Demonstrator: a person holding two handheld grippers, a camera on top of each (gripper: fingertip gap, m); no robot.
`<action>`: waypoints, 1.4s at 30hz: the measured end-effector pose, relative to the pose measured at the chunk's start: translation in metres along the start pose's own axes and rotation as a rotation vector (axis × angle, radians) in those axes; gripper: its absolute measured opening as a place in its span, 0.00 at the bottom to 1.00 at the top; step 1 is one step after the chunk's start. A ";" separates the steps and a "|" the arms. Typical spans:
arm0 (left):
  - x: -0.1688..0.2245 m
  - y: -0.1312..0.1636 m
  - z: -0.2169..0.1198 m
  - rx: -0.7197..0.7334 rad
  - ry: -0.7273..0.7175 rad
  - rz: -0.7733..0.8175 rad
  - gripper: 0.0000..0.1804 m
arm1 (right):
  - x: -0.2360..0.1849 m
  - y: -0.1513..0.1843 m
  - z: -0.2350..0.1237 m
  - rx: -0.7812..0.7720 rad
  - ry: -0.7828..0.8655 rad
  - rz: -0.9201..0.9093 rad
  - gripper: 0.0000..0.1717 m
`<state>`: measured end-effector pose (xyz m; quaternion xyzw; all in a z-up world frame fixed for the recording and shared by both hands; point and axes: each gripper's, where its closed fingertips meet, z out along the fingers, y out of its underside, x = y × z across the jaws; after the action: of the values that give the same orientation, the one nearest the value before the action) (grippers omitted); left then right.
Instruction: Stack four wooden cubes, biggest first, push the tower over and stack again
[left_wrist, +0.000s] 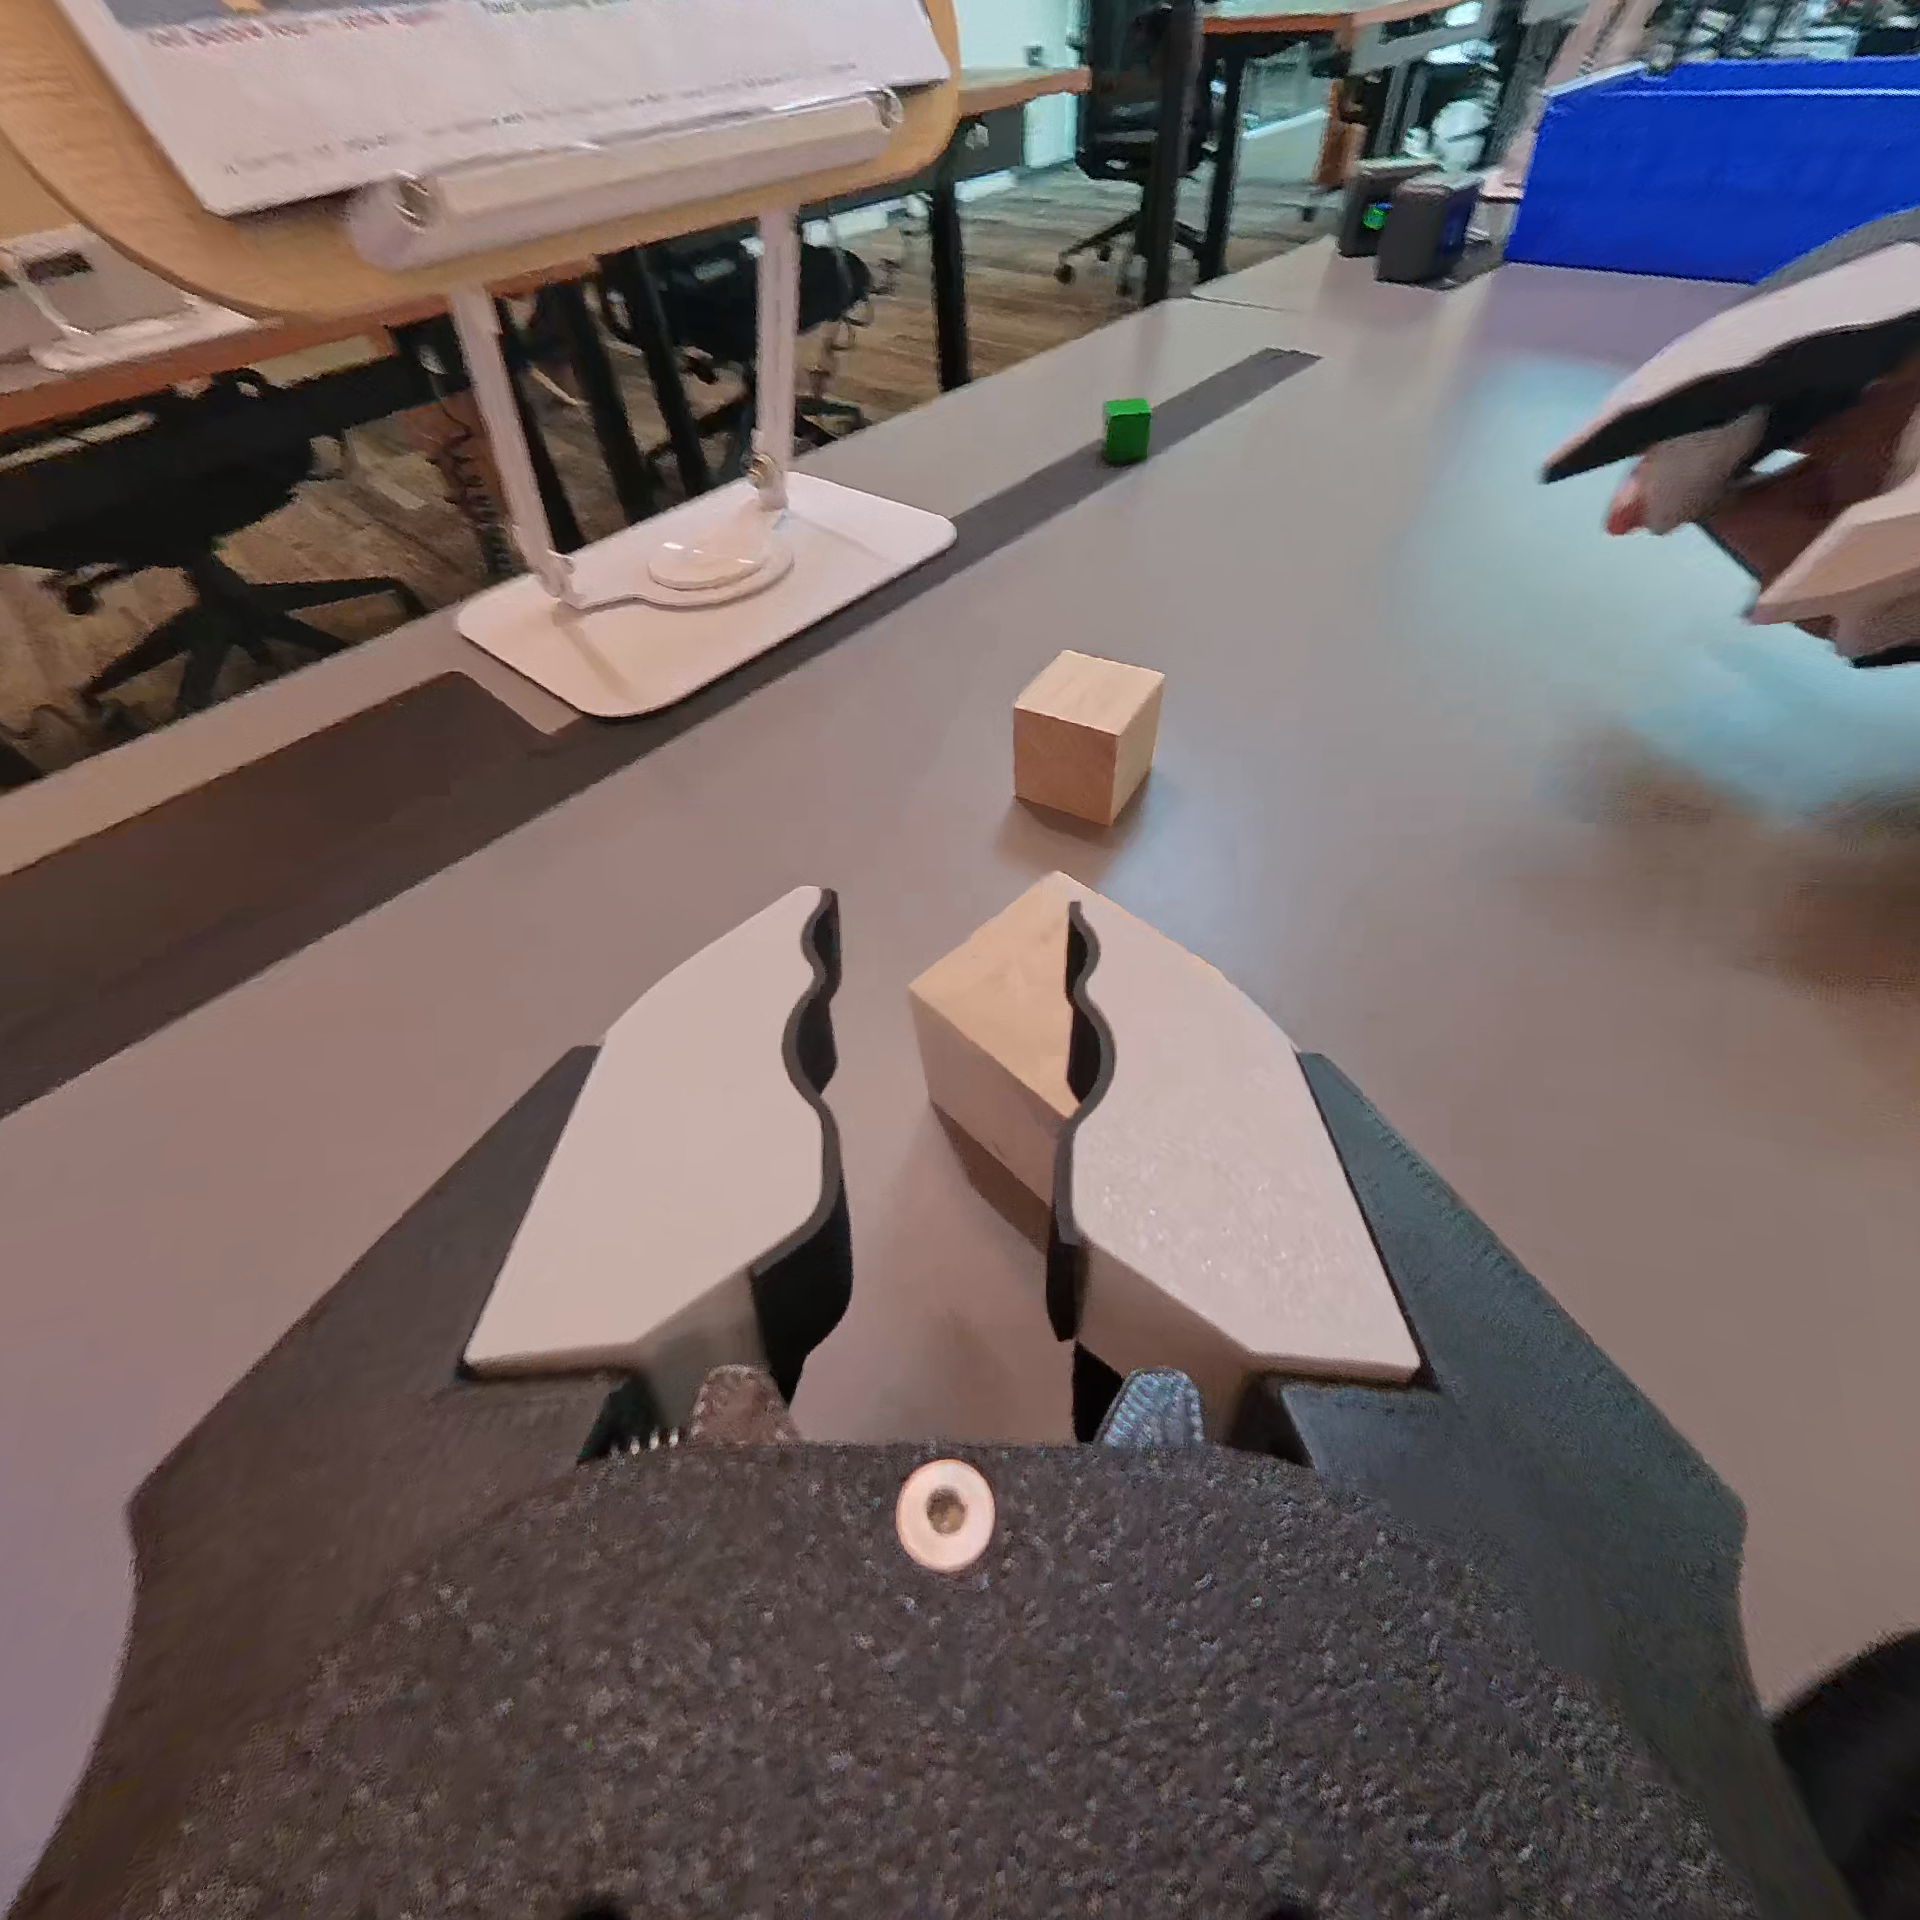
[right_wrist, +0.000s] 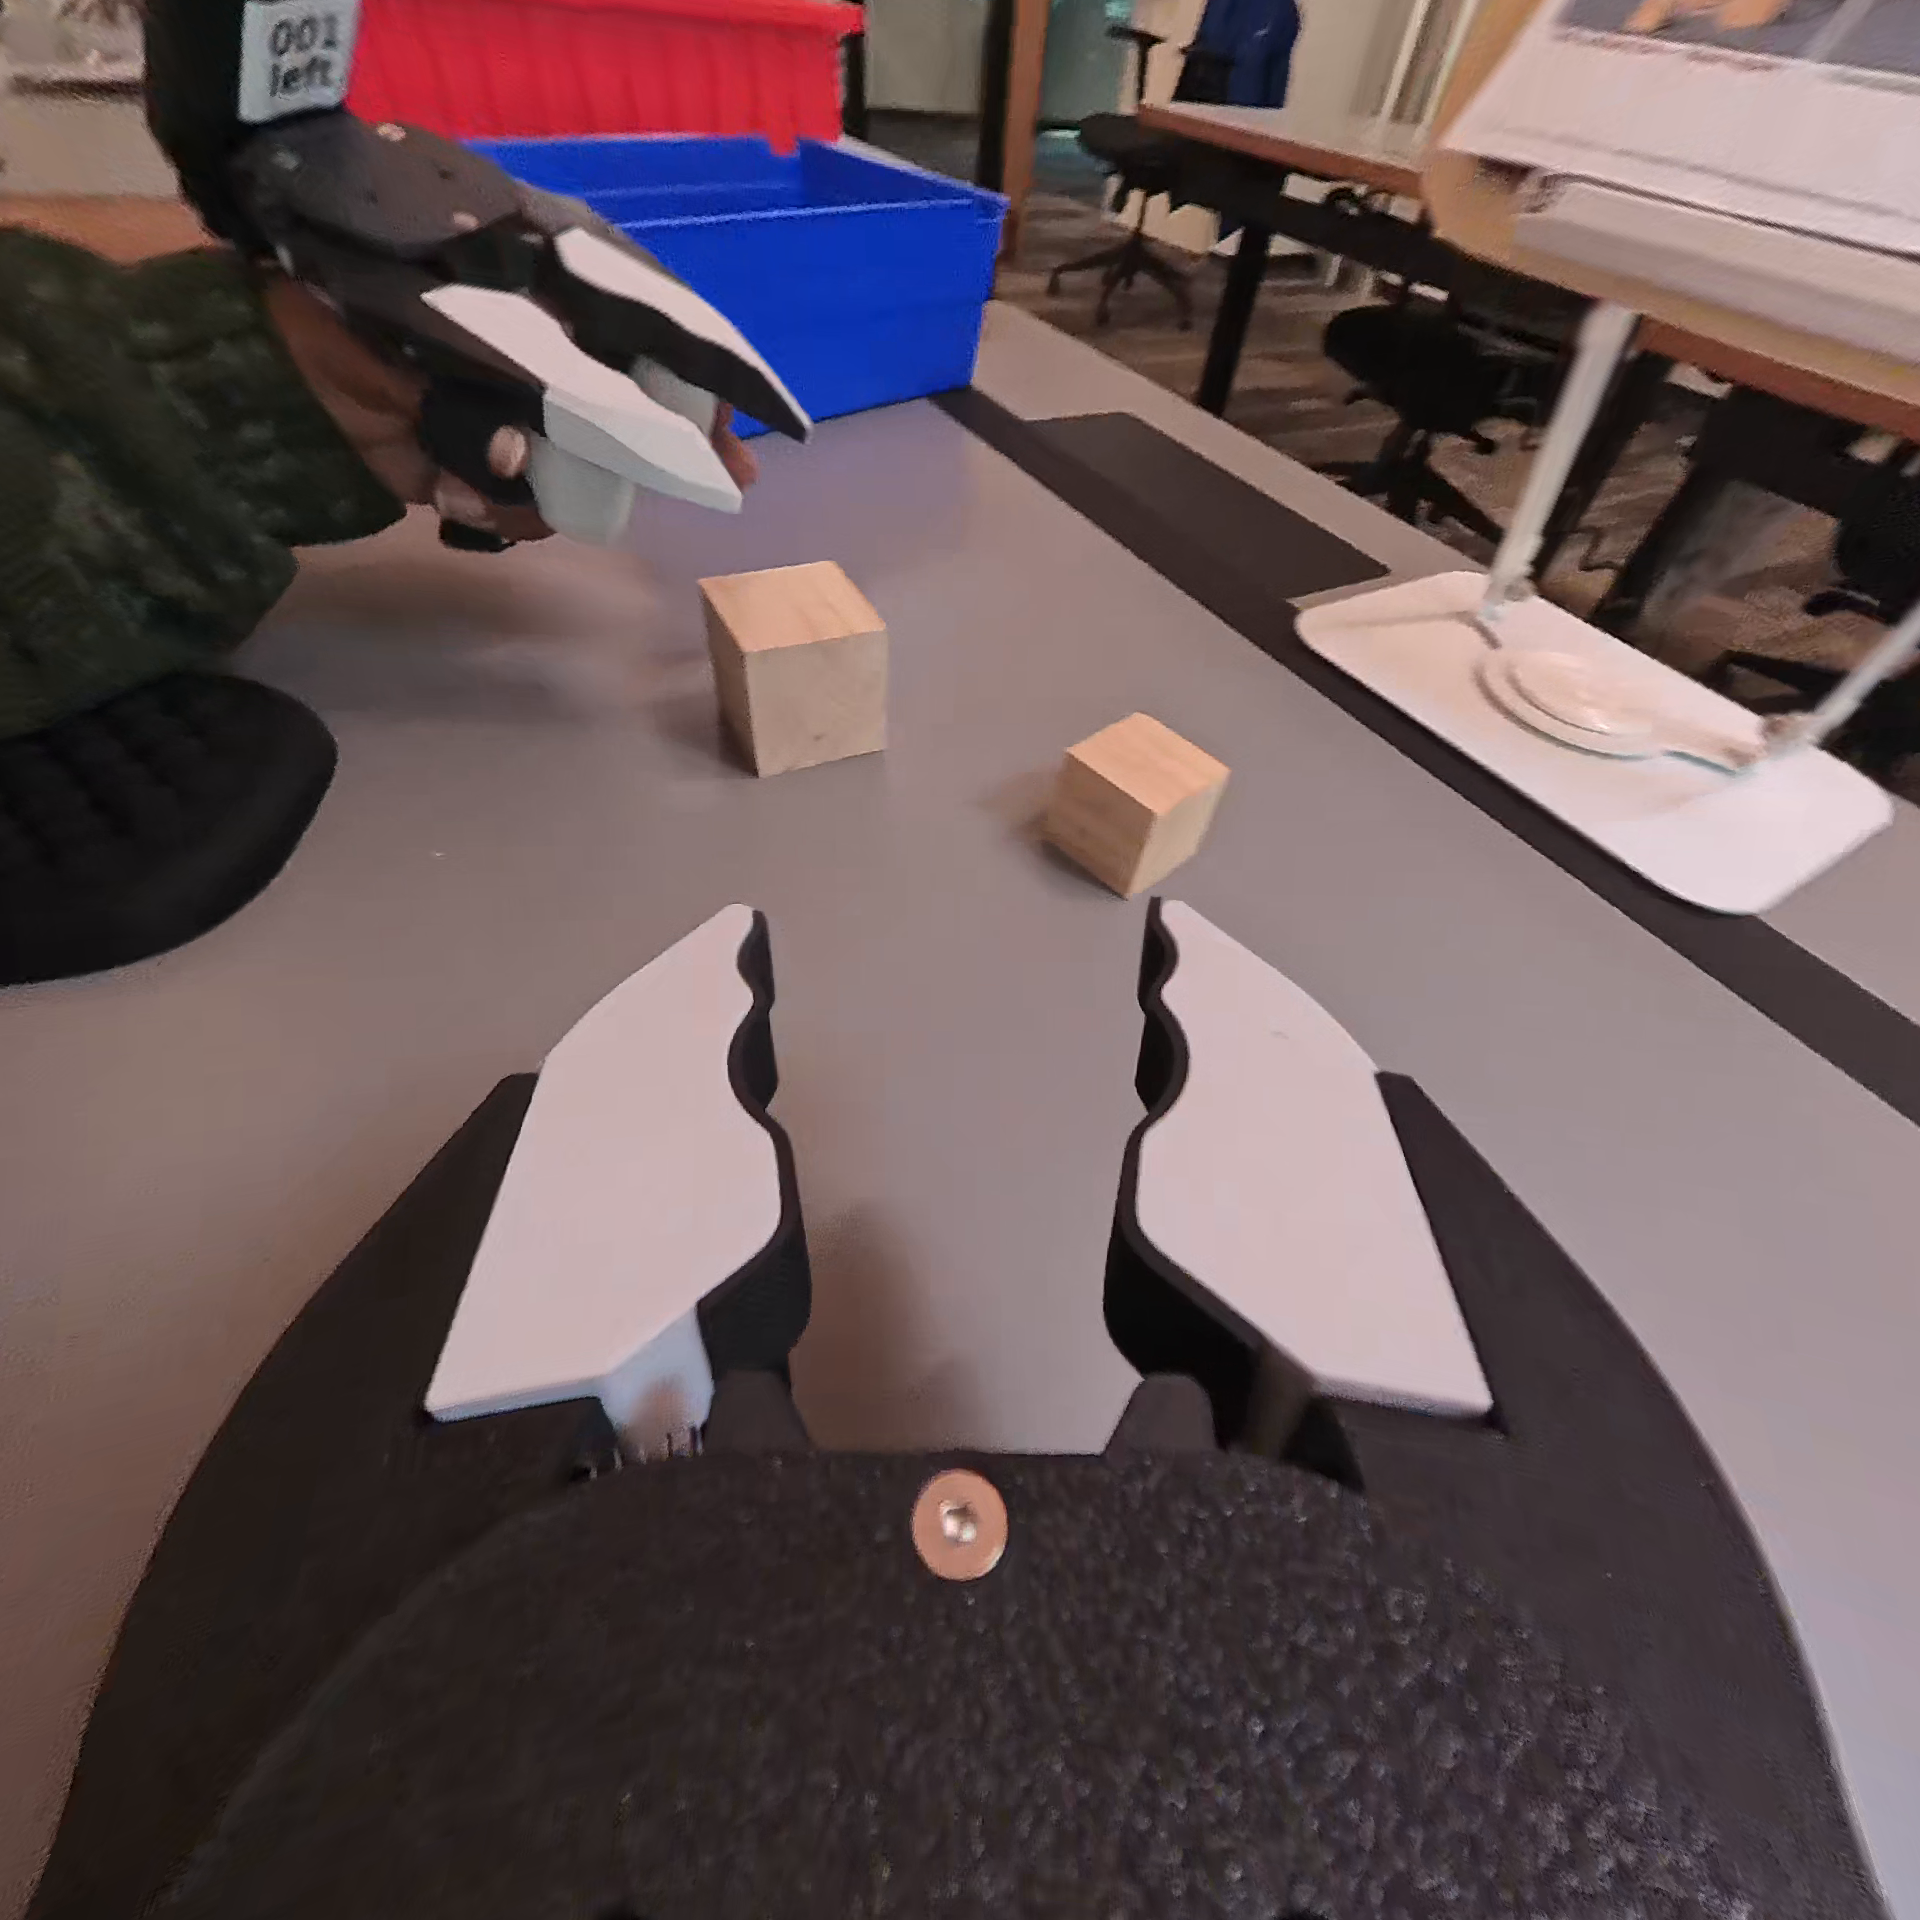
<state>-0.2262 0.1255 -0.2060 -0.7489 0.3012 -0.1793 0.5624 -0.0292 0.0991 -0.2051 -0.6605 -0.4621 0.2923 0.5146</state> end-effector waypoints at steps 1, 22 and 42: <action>0.006 0.005 0.001 -0.021 0.042 -0.005 0.26 | -0.006 0.000 0.007 -0.011 -0.017 -0.020 0.40; 0.107 0.010 0.051 -0.125 0.339 0.240 0.34 | -0.019 0.000 -0.002 -0.007 -0.089 0.013 0.42; 0.168 -0.037 0.045 0.152 0.464 0.274 0.31 | -0.032 0.028 -0.011 -0.281 -0.250 -0.118 0.35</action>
<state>-0.0634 0.0559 -0.1967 -0.5958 0.5063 -0.2903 0.5518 -0.0235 0.0638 -0.2315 -0.6562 -0.5965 0.2741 0.3721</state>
